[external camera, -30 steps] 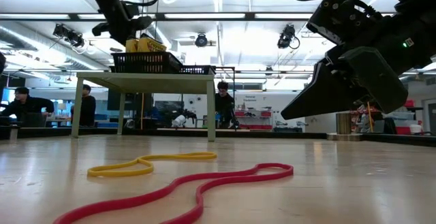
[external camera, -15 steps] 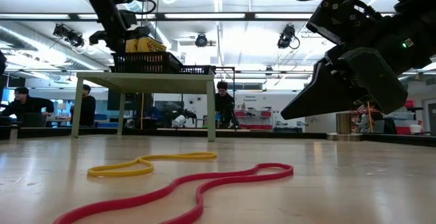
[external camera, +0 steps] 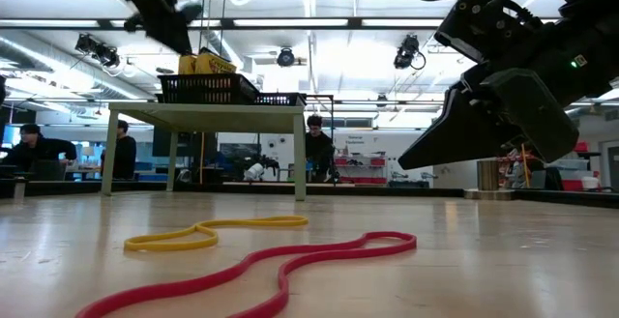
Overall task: Pick & Place Office Desk Supplies
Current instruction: Put the yellow rubber band into the top right black bin
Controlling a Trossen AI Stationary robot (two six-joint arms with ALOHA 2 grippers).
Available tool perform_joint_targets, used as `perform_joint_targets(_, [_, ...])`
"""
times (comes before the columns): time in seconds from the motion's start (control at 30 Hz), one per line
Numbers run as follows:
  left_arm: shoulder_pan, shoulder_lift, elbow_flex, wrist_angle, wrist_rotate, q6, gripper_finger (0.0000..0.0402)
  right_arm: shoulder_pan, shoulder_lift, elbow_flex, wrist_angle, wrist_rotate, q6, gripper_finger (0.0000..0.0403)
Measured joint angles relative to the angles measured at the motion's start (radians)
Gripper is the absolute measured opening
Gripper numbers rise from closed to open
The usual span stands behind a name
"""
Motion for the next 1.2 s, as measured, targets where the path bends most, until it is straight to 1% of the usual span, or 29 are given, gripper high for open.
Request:
perform_joint_targets(0.07, [-0.064, -0.065, -0.022, -0.010, 0.003, 0.045, 0.0083, 0.000, 0.000, 0.000, 0.000, 0.000, 0.000, 0.0031])
perform_joint_targets(0.13, [-0.155, -0.124, -0.053, -0.009, 0.007, 0.067, 0.0056, 0.000, 0.000, 0.000, 0.002, 0.002, 0.000, 0.0031])
perform_joint_targets(0.27, [-0.393, -0.213, -0.134, 0.024, -0.013, 0.085, 0.0011, -0.007, 0.000, 0.000, 0.016, 0.003, 0.000, 0.0031])
perform_joint_targets(0.37, [-0.601, -0.240, -0.209, 0.066, -0.070, 0.088, 0.0007, -0.016, 0.000, 0.000, 0.040, 0.003, 0.000, 0.0031])
perform_joint_targets(0.5, [-0.871, -0.214, -0.306, 0.101, -0.174, 0.071, 0.0012, -0.019, 0.000, 0.000, 0.051, 0.004, 0.000, 0.0031])
perform_joint_targets(0.6, [-1.051, -0.148, -0.357, 0.156, -0.238, 0.009, 0.0013, -0.018, 0.000, 0.000, 0.050, 0.004, 0.000, 0.0031])
perform_joint_targets(0.67, [-1.162, -0.087, -0.387, 0.225, -0.266, -0.041, 0.0013, -0.018, 0.000, 0.000, 0.049, 0.004, 0.000, 0.0031])
perform_joint_targets(0.73, [-1.254, -0.015, -0.404, 0.295, -0.271, -0.085, 0.0013, -0.018, 0.000, 0.000, 0.050, 0.004, 0.000, 0.0031])
perform_joint_targets(0.83, [-1.348, 0.118, -0.403, 0.379, -0.270, -0.137, 0.0014, -0.016, 0.000, 0.000, 0.048, 0.004, 0.001, 0.0031])
perform_joint_targets(0.93, [-1.397, 0.251, -0.403, 0.459, -0.263, -0.202, 0.0014, -0.014, 0.000, 0.000, 0.047, 0.003, 0.005, 0.0031])
perform_joint_targets(1.1, [-1.406, 0.466, -0.403, 0.586, -0.229, -0.310, 0.0020, -0.004, 0.000, 0.000, 0.048, -0.008, 0.012, 0.0031])
perform_joint_targets(1.13, [-1.406, 0.505, -0.403, 0.608, -0.233, -0.309, 0.0021, -0.003, 0.000, 0.000, 0.047, -0.034, 0.021, 0.0031])
perform_joint_targets(1.2, [-1.406, 0.577, -0.403, 0.655, -0.255, -0.310, 0.0022, -0.002, 0.000, 0.000, 0.046, -0.126, 0.030, 0.0031])
